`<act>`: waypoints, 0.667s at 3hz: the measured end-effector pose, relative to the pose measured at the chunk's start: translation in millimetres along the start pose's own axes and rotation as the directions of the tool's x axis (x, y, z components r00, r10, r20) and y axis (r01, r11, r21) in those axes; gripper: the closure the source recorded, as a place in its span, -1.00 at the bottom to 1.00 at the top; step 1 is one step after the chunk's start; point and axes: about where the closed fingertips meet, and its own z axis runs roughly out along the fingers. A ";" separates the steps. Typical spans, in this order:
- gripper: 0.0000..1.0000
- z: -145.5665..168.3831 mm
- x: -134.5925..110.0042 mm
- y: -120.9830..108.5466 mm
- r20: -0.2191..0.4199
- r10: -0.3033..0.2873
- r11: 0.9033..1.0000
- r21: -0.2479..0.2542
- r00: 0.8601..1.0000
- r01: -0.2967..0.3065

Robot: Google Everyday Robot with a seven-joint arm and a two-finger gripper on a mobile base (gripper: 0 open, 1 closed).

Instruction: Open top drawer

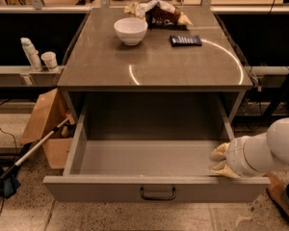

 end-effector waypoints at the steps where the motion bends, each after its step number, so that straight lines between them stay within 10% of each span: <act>1: -0.92 0.0 0.0 0.0 0.000 0.000 1.000 0.000 1.000 0.000; 2: -1.00 0.0 -0.1 0.0 0.000 0.000 1.000 0.000 1.000 0.000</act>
Offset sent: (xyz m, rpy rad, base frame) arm 0.0000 0.0000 0.0000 0.0000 0.0000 0.0000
